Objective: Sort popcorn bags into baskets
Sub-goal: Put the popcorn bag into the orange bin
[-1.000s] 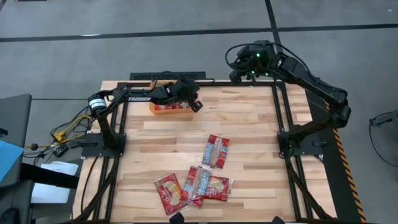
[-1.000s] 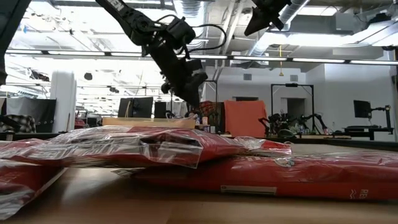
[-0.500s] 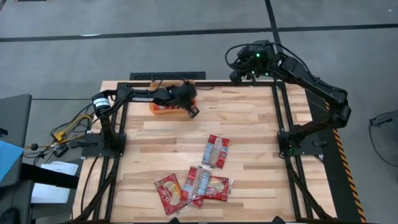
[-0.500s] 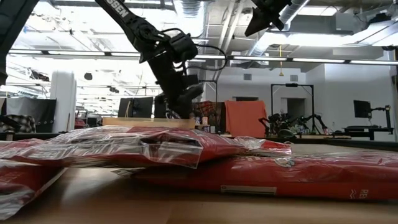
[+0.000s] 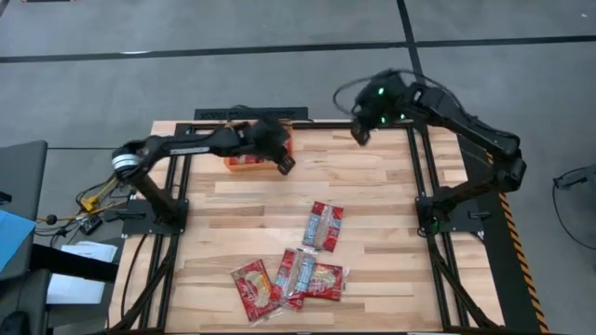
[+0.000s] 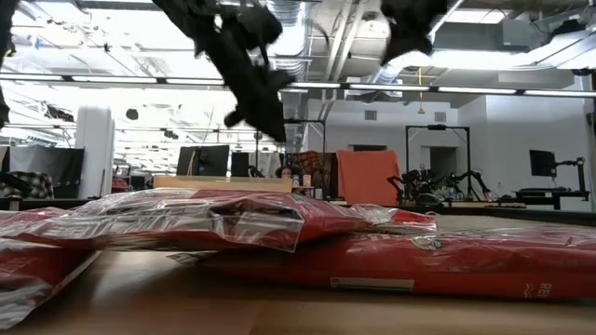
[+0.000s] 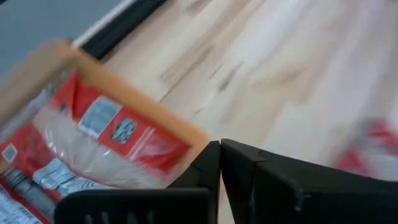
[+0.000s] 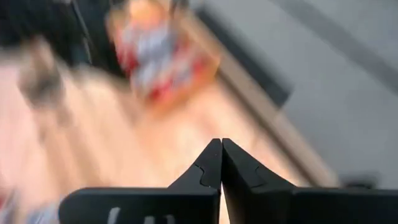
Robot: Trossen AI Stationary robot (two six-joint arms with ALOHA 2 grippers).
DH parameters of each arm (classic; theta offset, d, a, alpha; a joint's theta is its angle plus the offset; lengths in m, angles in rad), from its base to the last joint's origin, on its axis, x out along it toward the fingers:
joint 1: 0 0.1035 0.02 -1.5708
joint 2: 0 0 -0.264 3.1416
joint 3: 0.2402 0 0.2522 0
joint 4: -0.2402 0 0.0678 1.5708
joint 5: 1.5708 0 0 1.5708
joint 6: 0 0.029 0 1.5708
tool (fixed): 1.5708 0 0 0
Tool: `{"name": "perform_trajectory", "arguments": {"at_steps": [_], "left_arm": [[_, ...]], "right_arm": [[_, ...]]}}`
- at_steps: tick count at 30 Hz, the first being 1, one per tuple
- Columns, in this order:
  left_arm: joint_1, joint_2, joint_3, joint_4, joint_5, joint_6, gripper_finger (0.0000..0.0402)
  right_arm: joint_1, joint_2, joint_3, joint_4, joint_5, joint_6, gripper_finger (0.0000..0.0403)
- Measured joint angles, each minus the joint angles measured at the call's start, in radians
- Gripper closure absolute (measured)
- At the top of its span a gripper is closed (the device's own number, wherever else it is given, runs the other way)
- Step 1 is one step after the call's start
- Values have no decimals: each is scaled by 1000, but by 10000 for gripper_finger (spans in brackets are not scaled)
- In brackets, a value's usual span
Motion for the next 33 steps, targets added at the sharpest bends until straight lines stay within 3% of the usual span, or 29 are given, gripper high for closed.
{"name": "perform_trajectory", "arguments": {"at_steps": [3,7,12,16,20,26,29,33], "left_arm": [[0,-118,1,-31,72,-3,386],[-4,-255,1,-132,149,-9,333],[-40,-348,1,-275,220,-61,226],[-89,-355,-53,-299,254,-147,142],[-122,-354,-190,-139,264,-264,100],[-127,-339,-479,322,296,-507,107],[-130,-303,-575,500,302,-586,116],[-160,-217,-613,631,326,-632,123]], "right_arm": [[22,-9,-131,-80,-113,112,347],[102,-81,-378,-41,-294,288,294],[311,-198,-708,228,-308,656,214],[477,-265,-912,537,-191,1014,166],[605,-263,-1023,741,-17,1279,153],[766,-133,-1048,847,216,1500,162],[805,-42,-1047,960,258,1569,163],[825,98,-1046,1106,262,1638,163]]}}
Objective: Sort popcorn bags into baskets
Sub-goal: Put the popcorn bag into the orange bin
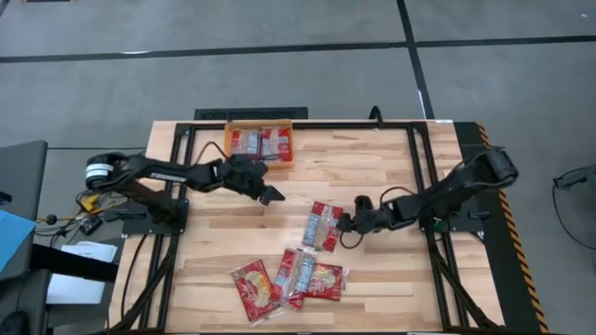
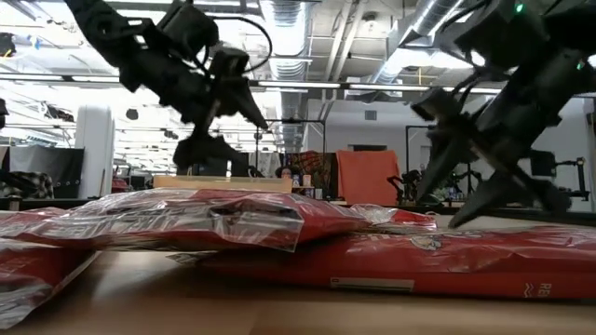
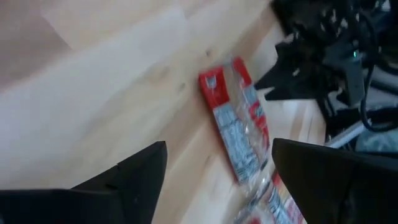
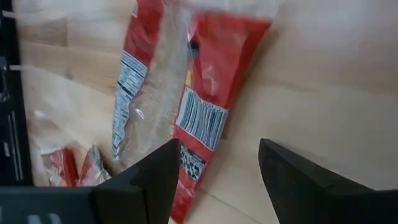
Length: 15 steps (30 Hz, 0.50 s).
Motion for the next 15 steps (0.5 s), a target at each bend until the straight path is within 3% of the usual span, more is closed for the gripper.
{"name": "perform_trajectory", "arguments": {"at_steps": [5,9,15], "left_arm": [[-53,132,8,115,-1,-2,125],[-75,257,8,217,3,-41,125],[-80,437,50,374,110,-112,125]], "right_arm": [[1,126,8,176,52,48,163],[-12,179,53,187,60,37,163],[-39,259,130,184,61,10,163]]}}
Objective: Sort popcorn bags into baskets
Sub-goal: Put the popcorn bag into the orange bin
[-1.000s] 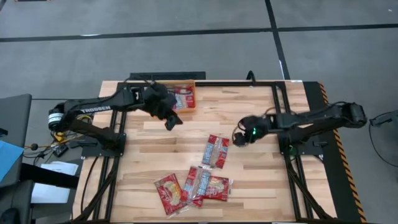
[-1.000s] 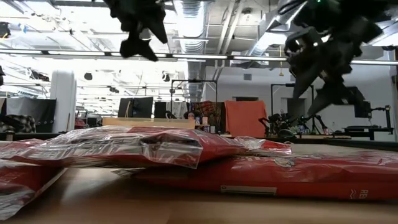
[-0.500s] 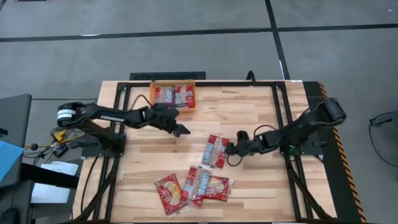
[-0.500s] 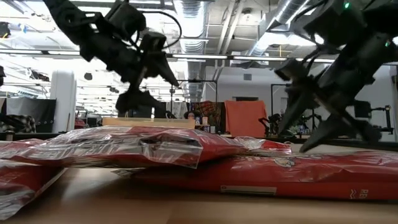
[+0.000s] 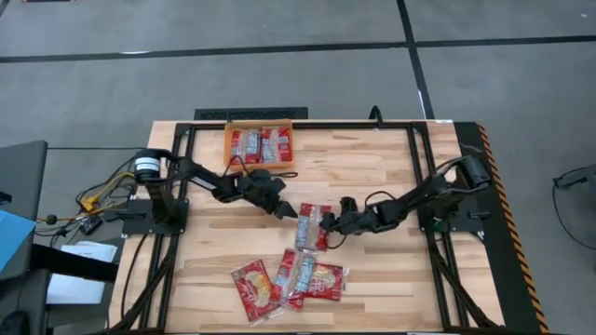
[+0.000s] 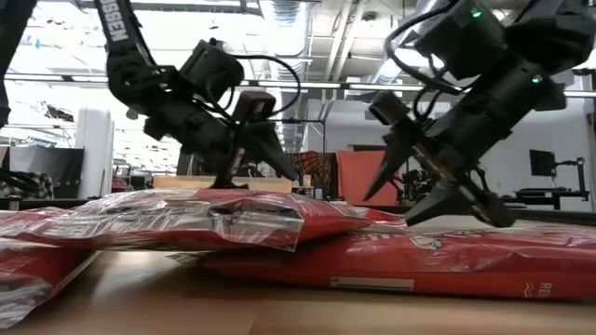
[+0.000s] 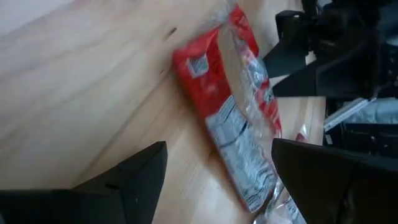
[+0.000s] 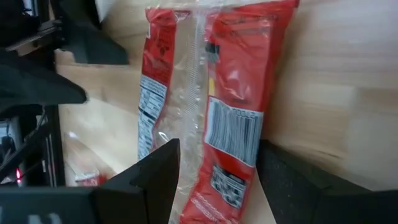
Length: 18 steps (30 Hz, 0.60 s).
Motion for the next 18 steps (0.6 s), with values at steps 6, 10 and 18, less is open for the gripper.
{"name": "perform_trajectory", "arguments": {"at_steps": [6,10,18], "left_arm": [[-7,35,74,-69,47,78,128],[-20,38,110,-150,46,114,152],[-25,38,114,-170,30,154,214]], "right_arm": [[-23,68,77,-1,-4,-65,163],[-46,102,123,-8,-19,-130,163],[-80,130,168,-39,-71,-198,220]]}}
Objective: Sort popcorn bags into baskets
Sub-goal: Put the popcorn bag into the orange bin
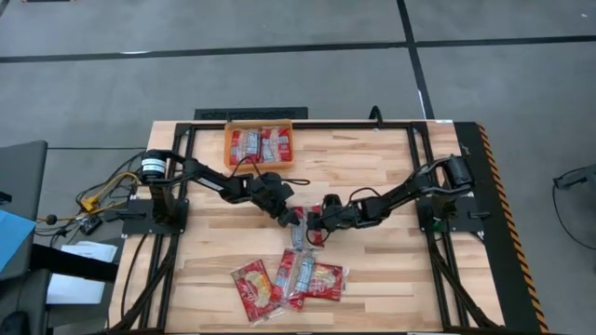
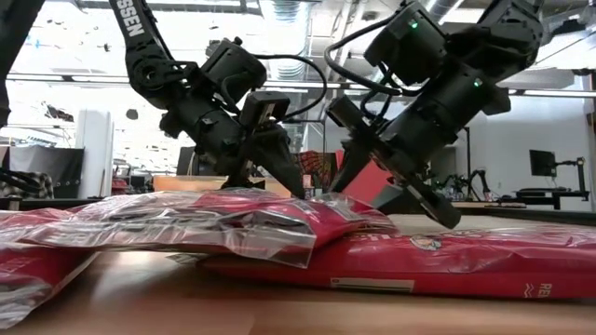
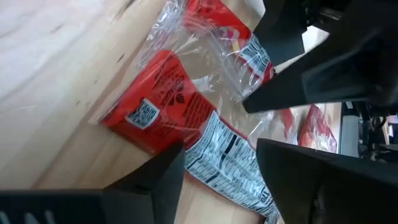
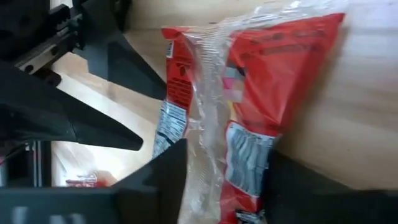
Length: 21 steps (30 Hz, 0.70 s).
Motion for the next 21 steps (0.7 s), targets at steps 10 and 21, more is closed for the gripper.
{"name": "perform_trajectory", "arguments": {"at_steps": [10,21], "left_arm": [[52,-10,0,50,125,-58,244],[226,-307,0,-89,313,-8,319]], "right_arm": [[-26,-9,0,14,-22,-56,375],[-184,-173,-3,2,-66,-272,388]]}}
